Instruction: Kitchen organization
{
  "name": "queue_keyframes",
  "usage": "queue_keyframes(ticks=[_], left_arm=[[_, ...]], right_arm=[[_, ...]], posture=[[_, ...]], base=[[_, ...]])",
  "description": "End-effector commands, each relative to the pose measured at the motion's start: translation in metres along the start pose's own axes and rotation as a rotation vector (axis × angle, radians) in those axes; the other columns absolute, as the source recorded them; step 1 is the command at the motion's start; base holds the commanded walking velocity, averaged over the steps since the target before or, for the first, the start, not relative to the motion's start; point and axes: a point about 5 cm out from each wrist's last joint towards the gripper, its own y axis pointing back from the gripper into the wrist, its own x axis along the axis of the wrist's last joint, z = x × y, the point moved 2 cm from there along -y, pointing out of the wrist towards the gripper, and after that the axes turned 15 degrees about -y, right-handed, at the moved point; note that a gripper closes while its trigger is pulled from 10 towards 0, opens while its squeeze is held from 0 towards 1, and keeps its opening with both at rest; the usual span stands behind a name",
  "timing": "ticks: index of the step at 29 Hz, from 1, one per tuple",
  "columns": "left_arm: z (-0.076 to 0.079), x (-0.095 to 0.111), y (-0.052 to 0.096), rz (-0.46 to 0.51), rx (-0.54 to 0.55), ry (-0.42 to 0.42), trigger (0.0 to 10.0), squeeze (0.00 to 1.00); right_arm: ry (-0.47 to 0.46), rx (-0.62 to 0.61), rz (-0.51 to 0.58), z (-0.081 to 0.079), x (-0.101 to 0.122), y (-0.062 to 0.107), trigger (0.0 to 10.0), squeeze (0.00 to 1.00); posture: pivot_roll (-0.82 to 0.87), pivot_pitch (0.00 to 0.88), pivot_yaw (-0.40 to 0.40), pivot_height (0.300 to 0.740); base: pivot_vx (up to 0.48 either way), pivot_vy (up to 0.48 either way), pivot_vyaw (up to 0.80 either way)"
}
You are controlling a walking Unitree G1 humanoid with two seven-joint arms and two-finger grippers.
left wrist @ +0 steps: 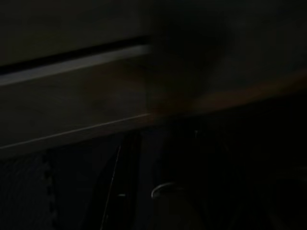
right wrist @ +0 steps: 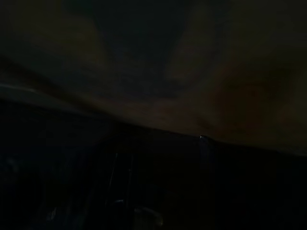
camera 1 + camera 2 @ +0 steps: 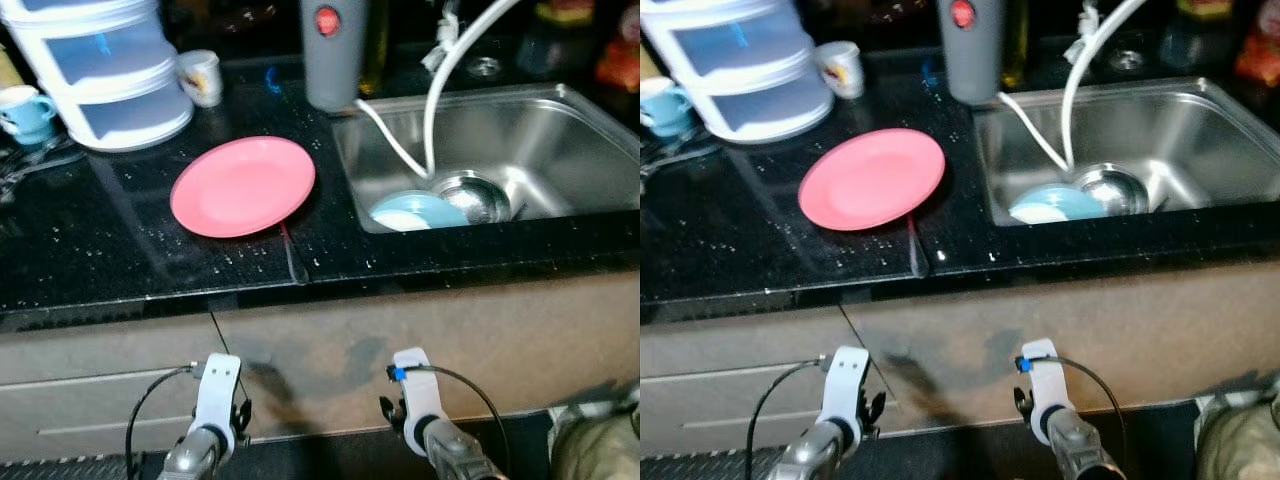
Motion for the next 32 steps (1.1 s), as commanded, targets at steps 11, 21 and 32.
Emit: queue_keyframes(ticks=[11, 21, 32], left_arm=[[0.003, -0.021, 0.007, -0.071, -0.030, -0.039, 10.0, 0.00], [0.011, -0.041, 0.013, -0.146, -0.101, -0.089, 10.0, 0.00], [0.016, -0.042, 0.011, -0.160, -0.121, -0.085, 10.0, 0.00]], right_arm=[[0.010, 0.006, -0.054, -0.006, -0.012, 0.000, 10.0, 0.00], [0.003, -0.111, -0.144, 0.014, -0.034, 0.008, 10.0, 0.00], [-0.087, -0.257, -0.123, 0.030, -0.034, 0.012, 10.0, 0.00]], posture=[[0.01, 0.104, 0.028, 0.740], [0.00, 0.104, 0.021, 0.740], [-0.01, 0.096, 0.025, 0.740]], base=[[0.071, 0.000, 0.22], [0.000, 0.000, 0.00], [0.000, 0.000, 0.00]])
